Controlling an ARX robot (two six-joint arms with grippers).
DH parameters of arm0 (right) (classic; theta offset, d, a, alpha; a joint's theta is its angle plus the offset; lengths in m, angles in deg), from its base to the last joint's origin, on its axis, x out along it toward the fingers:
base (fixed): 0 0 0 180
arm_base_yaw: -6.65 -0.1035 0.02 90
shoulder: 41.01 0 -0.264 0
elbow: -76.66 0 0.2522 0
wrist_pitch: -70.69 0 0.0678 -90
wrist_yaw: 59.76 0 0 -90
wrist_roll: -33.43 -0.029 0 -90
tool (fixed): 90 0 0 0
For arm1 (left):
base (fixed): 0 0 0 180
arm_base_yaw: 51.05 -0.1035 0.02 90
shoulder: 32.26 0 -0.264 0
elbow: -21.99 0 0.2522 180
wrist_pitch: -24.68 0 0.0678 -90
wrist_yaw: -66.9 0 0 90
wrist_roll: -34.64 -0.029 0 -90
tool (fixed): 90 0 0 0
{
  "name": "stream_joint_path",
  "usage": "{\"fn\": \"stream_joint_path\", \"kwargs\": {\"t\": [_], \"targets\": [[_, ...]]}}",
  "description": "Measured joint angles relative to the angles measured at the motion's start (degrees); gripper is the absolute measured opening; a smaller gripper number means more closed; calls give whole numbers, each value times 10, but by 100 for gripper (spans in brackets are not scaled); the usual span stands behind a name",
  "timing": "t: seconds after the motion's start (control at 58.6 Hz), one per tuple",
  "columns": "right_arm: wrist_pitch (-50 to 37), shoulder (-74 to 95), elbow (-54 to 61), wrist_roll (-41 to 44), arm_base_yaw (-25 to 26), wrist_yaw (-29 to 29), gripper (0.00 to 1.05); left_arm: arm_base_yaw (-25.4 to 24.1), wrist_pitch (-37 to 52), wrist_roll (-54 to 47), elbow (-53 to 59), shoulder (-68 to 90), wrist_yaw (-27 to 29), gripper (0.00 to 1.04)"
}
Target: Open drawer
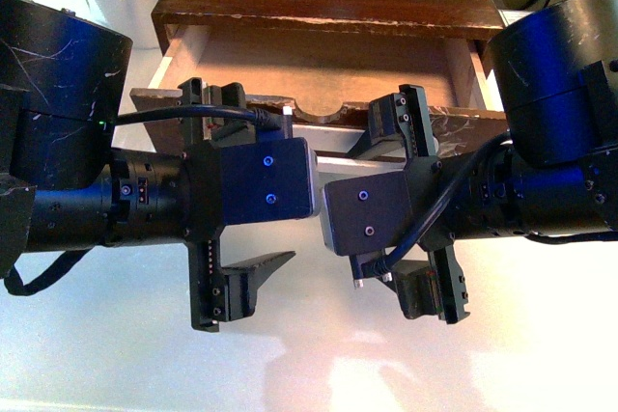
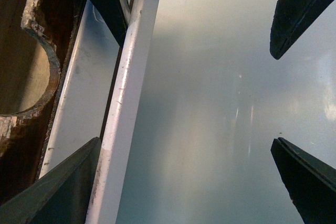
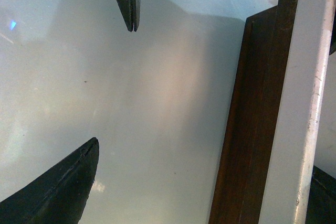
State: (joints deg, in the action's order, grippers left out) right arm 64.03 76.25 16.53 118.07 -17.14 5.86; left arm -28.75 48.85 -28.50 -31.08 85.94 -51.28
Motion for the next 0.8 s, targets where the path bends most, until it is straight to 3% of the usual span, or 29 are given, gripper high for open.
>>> {"fn": "stream_joint_path", "kwargs": {"t": [0.802], "targets": [[-96, -47, 39, -88, 5, -3, 96, -3, 3, 65, 30, -56, -34, 96]]}}
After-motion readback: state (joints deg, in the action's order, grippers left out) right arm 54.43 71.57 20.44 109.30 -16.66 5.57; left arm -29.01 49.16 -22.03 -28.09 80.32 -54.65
